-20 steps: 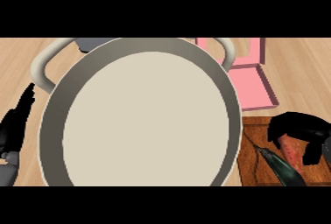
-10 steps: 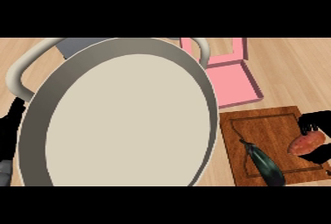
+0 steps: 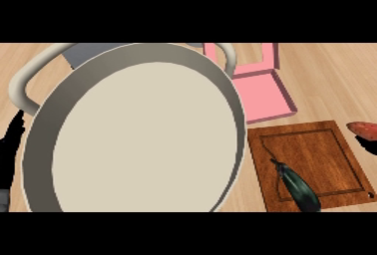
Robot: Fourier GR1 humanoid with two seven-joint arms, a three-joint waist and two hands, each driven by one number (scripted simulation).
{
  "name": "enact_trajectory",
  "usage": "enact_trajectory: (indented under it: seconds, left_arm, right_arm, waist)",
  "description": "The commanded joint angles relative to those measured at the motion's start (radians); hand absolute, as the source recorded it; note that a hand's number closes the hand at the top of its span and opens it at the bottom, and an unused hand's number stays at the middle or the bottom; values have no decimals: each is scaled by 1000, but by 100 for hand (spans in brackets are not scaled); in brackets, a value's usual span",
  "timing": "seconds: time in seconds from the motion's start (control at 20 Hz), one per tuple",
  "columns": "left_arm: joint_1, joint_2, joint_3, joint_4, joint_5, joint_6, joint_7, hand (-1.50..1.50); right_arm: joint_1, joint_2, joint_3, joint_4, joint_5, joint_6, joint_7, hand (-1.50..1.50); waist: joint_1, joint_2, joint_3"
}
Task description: Pick the sweet potato from the cutting board and place it in the cardboard box
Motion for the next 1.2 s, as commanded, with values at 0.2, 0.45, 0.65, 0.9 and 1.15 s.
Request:
enact_trajectory:
  seconds: [0.2, 0.45, 0.65, 0.9, 1.15]
  left_arm:
    - [1, -8, -2, -1, -14, 6, -5, 0]
    - [-9, -42, -19, -21, -10, -3, -13, 0]
    - [-43, -13, -9, -25, -6, -41, 6, 0]
    - [-91, -36, -13, 26, -22, -68, -38, 0]
    - [-122, -27, 7, 24, -33, -81, -7, 0]
  right_arm:
    - [45, -25, 39, -465, 48, -42, 272, 150]
    - [81, -11, 67, -788, 46, 63, 532, 150]
    - [-45, 53, 84, -908, 62, 154, 761, 150]
    - [-252, 143, 38, -766, 87, 195, 832, 150]
    - [-370, 276, 21, -553, 106, 155, 803, 150]
  waist:
    - [7, 3, 2]
    - [39, 15, 6]
    - [76, 24, 8]
    - [100, 34, 10]
    - [107, 36, 10]
